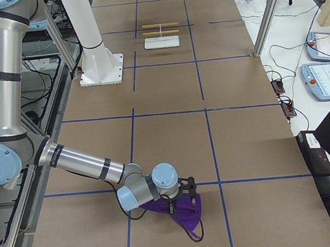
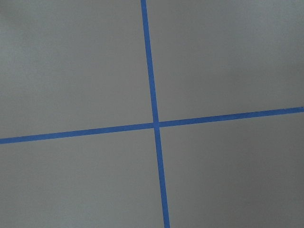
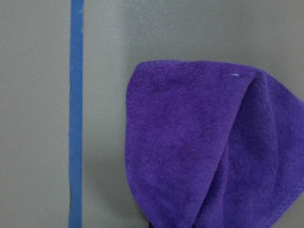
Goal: Hang towel on rack
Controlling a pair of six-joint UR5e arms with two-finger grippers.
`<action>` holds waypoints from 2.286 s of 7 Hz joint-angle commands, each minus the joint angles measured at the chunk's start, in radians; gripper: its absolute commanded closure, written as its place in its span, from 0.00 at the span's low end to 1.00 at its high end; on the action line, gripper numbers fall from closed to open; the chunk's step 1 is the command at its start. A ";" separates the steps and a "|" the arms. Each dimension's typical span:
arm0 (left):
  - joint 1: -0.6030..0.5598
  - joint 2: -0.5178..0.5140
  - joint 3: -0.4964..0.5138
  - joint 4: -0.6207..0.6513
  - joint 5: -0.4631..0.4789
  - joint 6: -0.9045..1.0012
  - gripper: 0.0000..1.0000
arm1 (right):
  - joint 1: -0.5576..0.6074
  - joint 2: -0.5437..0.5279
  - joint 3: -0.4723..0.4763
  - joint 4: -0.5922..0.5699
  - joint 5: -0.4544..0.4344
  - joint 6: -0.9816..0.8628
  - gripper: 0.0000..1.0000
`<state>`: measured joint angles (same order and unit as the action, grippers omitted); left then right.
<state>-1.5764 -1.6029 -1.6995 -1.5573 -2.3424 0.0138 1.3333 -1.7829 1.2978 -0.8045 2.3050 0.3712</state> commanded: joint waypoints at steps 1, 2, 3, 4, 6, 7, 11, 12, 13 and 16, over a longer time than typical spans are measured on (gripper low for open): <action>0.001 -0.002 0.001 0.000 0.000 0.000 0.00 | 0.015 -0.003 0.043 0.004 0.004 -0.012 1.00; -0.001 -0.002 -0.002 -0.001 -0.002 -0.002 0.00 | 0.071 -0.007 0.072 0.034 -0.004 -0.070 1.00; -0.001 -0.003 -0.024 -0.001 0.000 -0.002 0.00 | 0.114 -0.004 0.139 0.036 0.005 -0.080 1.00; -0.001 -0.003 -0.073 -0.003 0.006 0.000 0.00 | 0.142 0.009 0.231 0.024 0.005 -0.078 1.00; -0.001 -0.003 -0.105 -0.150 0.005 -0.003 0.00 | 0.142 0.150 0.290 -0.031 0.008 -0.060 1.00; 0.001 -0.006 -0.103 -0.217 0.005 -0.058 0.00 | 0.129 0.239 0.294 -0.060 0.011 -0.034 1.00; 0.145 -0.057 -0.094 -0.629 0.002 -0.587 0.00 | -0.110 0.526 0.366 -0.042 -0.019 0.433 1.00; 0.195 -0.093 -0.095 -0.688 -0.001 -0.758 0.00 | -0.182 0.546 0.420 -0.044 -0.068 0.489 1.00; 0.249 -0.136 -0.095 -0.740 -0.002 -0.914 0.00 | -0.280 0.550 0.489 -0.051 -0.166 0.553 1.00; 0.470 -0.344 -0.080 -0.780 0.008 -1.414 0.00 | -0.607 0.597 0.590 -0.062 -0.505 0.626 1.00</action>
<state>-1.1976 -1.8620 -1.7885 -2.3290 -2.3389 -1.2074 0.8466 -1.2097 1.8591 -0.8624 1.9209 0.9761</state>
